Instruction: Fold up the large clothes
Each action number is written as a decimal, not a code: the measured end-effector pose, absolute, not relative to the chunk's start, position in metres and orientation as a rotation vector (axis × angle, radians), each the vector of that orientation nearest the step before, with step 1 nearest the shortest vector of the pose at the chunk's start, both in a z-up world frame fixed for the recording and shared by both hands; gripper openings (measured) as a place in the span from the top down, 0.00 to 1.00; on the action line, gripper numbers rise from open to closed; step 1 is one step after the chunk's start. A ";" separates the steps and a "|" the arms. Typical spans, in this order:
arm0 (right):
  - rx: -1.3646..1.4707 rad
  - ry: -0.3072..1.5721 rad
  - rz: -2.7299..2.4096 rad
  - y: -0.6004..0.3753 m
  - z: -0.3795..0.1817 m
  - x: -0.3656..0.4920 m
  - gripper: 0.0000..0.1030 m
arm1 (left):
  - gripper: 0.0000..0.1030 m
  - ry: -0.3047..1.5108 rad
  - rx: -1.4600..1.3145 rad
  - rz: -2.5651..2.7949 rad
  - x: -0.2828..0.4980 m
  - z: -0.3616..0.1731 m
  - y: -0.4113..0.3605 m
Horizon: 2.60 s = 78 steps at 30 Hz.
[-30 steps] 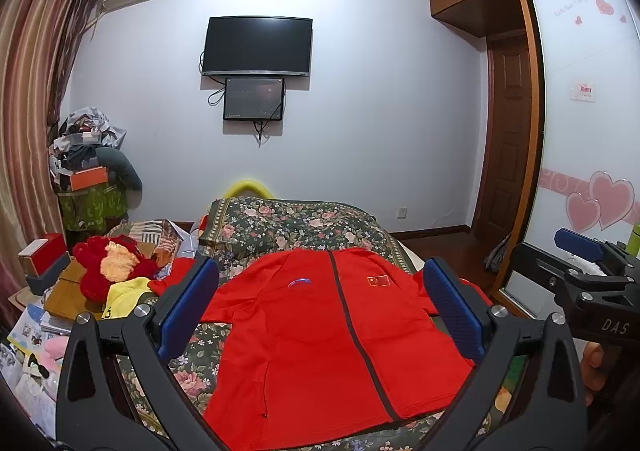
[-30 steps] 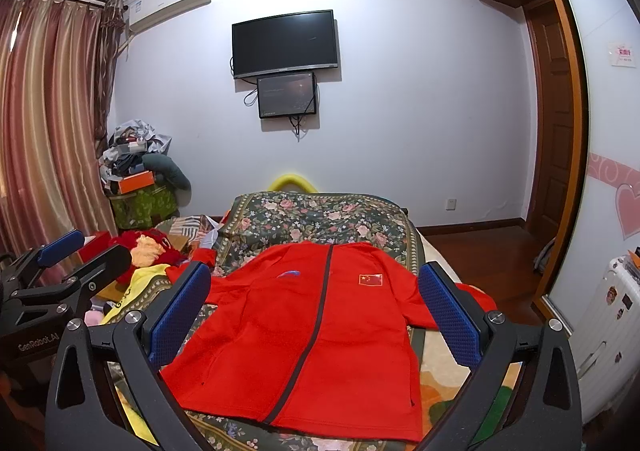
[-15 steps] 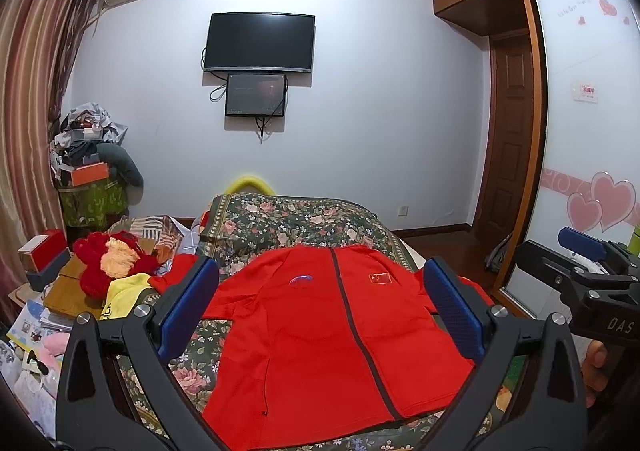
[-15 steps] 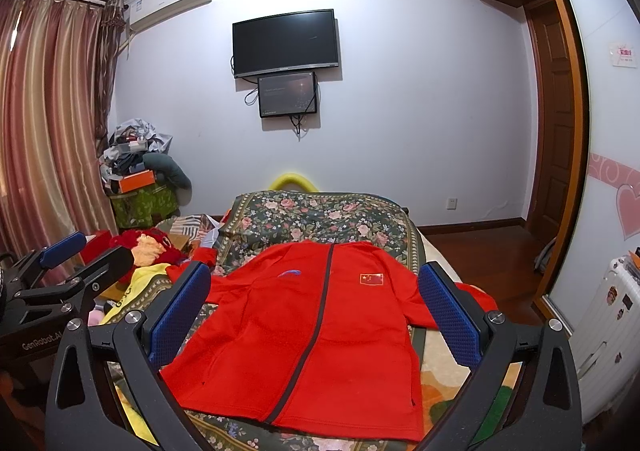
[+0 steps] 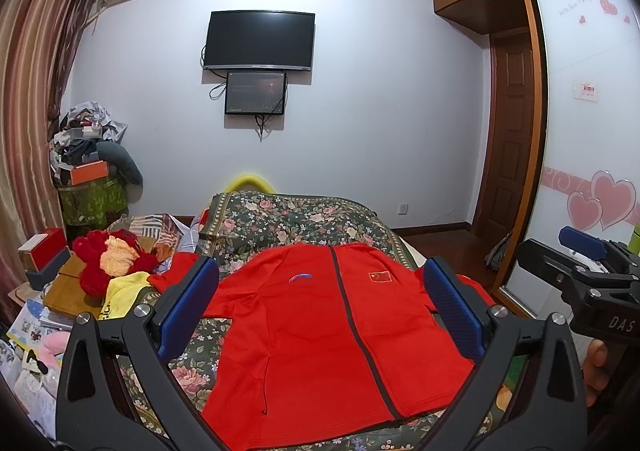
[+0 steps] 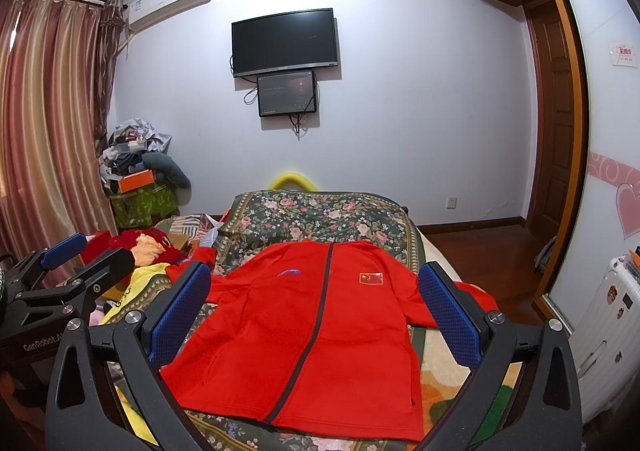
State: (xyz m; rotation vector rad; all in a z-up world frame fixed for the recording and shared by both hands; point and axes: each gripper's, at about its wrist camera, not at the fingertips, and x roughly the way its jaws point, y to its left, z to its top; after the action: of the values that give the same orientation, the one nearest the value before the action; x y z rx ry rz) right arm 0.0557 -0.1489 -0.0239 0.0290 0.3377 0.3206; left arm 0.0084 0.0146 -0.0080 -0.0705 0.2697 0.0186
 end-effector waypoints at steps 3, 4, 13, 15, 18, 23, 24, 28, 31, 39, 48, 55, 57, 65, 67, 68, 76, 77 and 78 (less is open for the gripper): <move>0.028 0.339 0.320 -0.148 -0.026 0.055 0.00 | 0.00 0.273 -0.071 0.020 0.008 -0.009 0.016; 0.029 0.339 0.320 -0.149 -0.026 0.056 0.00 | 0.00 0.274 -0.072 0.019 0.008 -0.009 0.016; 0.027 0.343 0.319 -0.146 -0.035 0.057 0.00 | 0.00 0.282 -0.079 0.022 0.012 -0.010 0.015; 0.027 0.344 0.320 -0.147 -0.036 0.058 0.00 | 0.00 0.284 -0.080 0.024 0.012 -0.010 0.017; 0.022 0.346 0.319 -0.146 -0.039 0.058 0.00 | 0.00 0.289 -0.083 0.024 0.014 -0.010 0.018; 0.020 0.356 0.319 -0.146 -0.040 0.064 0.00 | 0.00 0.297 -0.088 0.026 0.020 -0.012 0.022; 0.020 0.357 0.319 -0.147 -0.039 0.065 0.00 | 0.00 0.299 -0.086 0.026 0.021 -0.013 0.022; 0.011 0.367 0.314 -0.146 -0.039 0.071 0.00 | 0.00 0.310 -0.083 0.029 0.030 -0.017 0.027; 0.004 0.384 0.311 -0.144 -0.041 0.080 0.00 | 0.00 0.324 -0.086 0.041 0.040 -0.022 0.033; -0.016 0.434 0.311 -0.134 -0.053 0.117 0.00 | 0.00 0.378 -0.112 0.093 0.082 -0.038 0.070; -0.017 0.533 0.308 -0.133 -0.083 0.186 0.00 | 0.00 0.503 -0.164 0.211 0.163 -0.077 0.145; -0.067 0.615 0.274 -0.123 -0.108 0.251 0.00 | 0.00 0.695 -0.287 0.256 0.239 -0.139 0.224; -0.081 0.642 0.274 -0.121 -0.115 0.268 0.00 | 0.00 0.748 -0.310 0.289 0.260 -0.160 0.247; -0.102 0.833 0.313 -0.104 -0.162 0.342 0.00 | 0.00 0.938 -0.266 0.382 0.348 -0.227 0.310; -0.096 0.891 0.322 -0.100 -0.176 0.359 0.00 | 0.00 0.972 -0.231 0.387 0.369 -0.240 0.316; -0.096 0.918 0.320 -0.098 -0.183 0.366 0.00 | 0.00 0.990 -0.210 0.388 0.381 -0.246 0.318; -0.110 1.098 0.306 -0.078 -0.231 0.416 0.00 | 0.13 1.101 -0.012 0.459 0.459 -0.290 0.319; -0.110 1.110 0.303 -0.077 -0.234 0.421 0.00 | 0.14 1.106 0.004 0.469 0.466 -0.294 0.320; -0.109 1.120 0.299 -0.077 -0.237 0.424 0.00 | 0.20 1.114 0.022 0.477 0.472 -0.298 0.320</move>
State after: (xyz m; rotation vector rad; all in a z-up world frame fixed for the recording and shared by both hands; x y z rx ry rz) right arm 0.4237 -0.0768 -0.2374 -0.1085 1.1197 0.2985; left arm 0.4724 0.3202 -0.2979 0.0218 1.1140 0.4775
